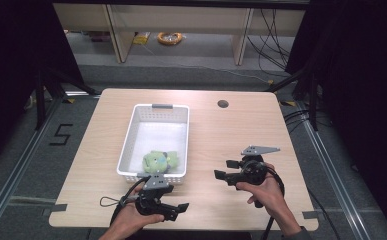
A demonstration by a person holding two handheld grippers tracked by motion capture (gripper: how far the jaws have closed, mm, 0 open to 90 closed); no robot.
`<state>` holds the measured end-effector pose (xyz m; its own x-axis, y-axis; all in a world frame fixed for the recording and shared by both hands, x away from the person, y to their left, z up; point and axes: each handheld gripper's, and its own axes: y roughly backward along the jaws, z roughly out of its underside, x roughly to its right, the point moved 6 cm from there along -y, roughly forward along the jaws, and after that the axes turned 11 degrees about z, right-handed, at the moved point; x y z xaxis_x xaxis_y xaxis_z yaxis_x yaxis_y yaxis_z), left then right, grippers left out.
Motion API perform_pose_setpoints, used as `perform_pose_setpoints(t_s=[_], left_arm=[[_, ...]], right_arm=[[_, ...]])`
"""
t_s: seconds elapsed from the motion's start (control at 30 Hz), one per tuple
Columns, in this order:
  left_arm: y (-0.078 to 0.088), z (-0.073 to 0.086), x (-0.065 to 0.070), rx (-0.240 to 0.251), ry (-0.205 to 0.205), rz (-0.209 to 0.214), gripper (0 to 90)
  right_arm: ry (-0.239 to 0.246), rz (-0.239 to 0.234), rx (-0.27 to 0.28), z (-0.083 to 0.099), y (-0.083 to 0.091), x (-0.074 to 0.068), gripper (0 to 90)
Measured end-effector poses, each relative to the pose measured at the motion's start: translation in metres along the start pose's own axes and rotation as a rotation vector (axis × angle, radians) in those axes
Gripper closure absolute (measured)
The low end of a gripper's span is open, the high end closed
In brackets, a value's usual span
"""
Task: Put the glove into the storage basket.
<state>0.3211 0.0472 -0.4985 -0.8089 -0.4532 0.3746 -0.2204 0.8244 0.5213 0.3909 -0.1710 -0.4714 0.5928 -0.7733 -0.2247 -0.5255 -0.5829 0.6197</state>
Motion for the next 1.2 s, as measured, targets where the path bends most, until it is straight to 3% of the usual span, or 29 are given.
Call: perform_pose_setpoints(t_s=[0.03, 0.13, 0.17, 0.27, 0.33, 0.37, 0.4, 0.5, 0.53, 0.6, 0.7, 0.73, 0.77, 0.83, 0.87, 0.9, 0.93, 1.0, 1.03, 1.07, 1.1, 1.17, 1.2], left_arm=[[0.000, 0.000, -0.001, -0.006, -0.017, 0.001, 19.6], [-0.001, 0.003, 0.000, 0.002, -0.003, 0.000, 19.5], [0.000, 0.003, -0.001, -0.004, -0.018, 0.001, 19.5], [0.001, 0.005, -0.001, -0.005, -0.016, 0.004, 19.4], [0.001, 0.007, -0.001, -0.009, -0.007, 0.001, 19.4], [0.001, 0.009, -0.001, -0.009, -0.003, 0.001, 19.4], [0.001, 0.010, -0.001, -0.012, -0.004, -0.002, 19.4], [0.000, 0.014, -0.002, -0.019, -0.003, -0.003, 19.4], [-0.001, 0.015, -0.002, -0.018, 0.002, -0.007, 19.4], [-0.002, 0.018, -0.002, -0.016, 0.012, -0.012, 19.4], [-0.001, 0.021, -0.003, -0.017, 0.003, -0.012, 19.3], [-0.001, 0.022, -0.003, -0.025, -0.003, -0.010, 19.2], [-0.001, 0.023, -0.003, -0.022, -0.003, -0.005, 19.1], [0.000, 0.025, -0.004, -0.022, -0.008, -0.009, 19.1], [0.001, 0.026, -0.004, -0.026, 0.005, -0.018, 19.1], [0.001, 0.027, -0.004, -0.016, 0.012, -0.020, 19.2], [0.002, 0.027, -0.005, -0.014, 0.017, -0.024, 19.2], [0.004, 0.029, -0.006, -0.023, 0.009, -0.031, 19.2], [0.006, 0.031, -0.007, -0.045, -0.008, -0.028, 19.1], [0.004, 0.031, -0.007, -0.025, 0.001, -0.029, 19.1], [0.005, 0.032, -0.007, -0.034, -0.006, -0.029, 19.1], [0.004, 0.035, -0.008, -0.038, -0.006, -0.032, 19.2], [0.005, 0.036, -0.009, -0.053, -0.018, -0.038, 19.2]], right_arm=[[-0.026, -0.007, -0.012, 0.003, 0.000, -0.003, 30.4], [0.010, -0.007, -0.004, 0.006, -0.001, -0.001, 30.4], [-0.026, -0.006, -0.017, 0.008, 0.001, -0.003, 30.4], [0.006, -0.006, -0.006, 0.010, 0.000, -0.001, 30.1], [-0.018, -0.006, -0.020, 0.014, 0.001, -0.003, 29.2], [-0.002, -0.003, -0.015, 0.015, 0.000, -0.001, 29.1], [-0.025, -0.003, -0.025, 0.018, 0.001, -0.003, 29.1], [0.008, 0.000, -0.018, 0.022, 0.000, -0.001, 28.6], [-0.020, -0.006, -0.025, 0.024, 0.001, -0.004, 28.5], [0.006, 0.003, -0.021, 0.027, 0.001, -0.002, 28.0], [-0.008, -0.003, -0.017, 0.031, 0.003, -0.004, 27.1], [0.030, 0.007, -0.001, 0.032, 0.003, -0.001, 26.9], [-0.005, -0.005, -0.012, 0.035, 0.004, -0.004, 26.9], [0.018, 0.007, -0.016, 0.039, 0.006, -0.003, 26.6], [-0.008, -0.012, -0.022, 0.041, 0.006, -0.006, 26.3], [0.018, -0.004, -0.013, 0.042, 0.005, -0.004, 26.0], [-0.002, -0.002, -0.032, 0.044, 0.006, -0.005, 26.0], [0.020, 0.000, -0.011, 0.046, 0.006, -0.003, 26.0], [-0.012, -0.012, -0.029, 0.047, 0.007, -0.006, 26.0], [0.014, -0.002, -0.017, 0.048, 0.006, -0.004, 26.0], [-0.009, -0.011, -0.027, 0.049, 0.007, -0.007, 26.0], [0.025, -0.003, -0.016, 0.051, 0.007, -0.005, 25.9], [0.010, 0.004, -0.026, 0.053, 0.008, -0.007, 25.8]])
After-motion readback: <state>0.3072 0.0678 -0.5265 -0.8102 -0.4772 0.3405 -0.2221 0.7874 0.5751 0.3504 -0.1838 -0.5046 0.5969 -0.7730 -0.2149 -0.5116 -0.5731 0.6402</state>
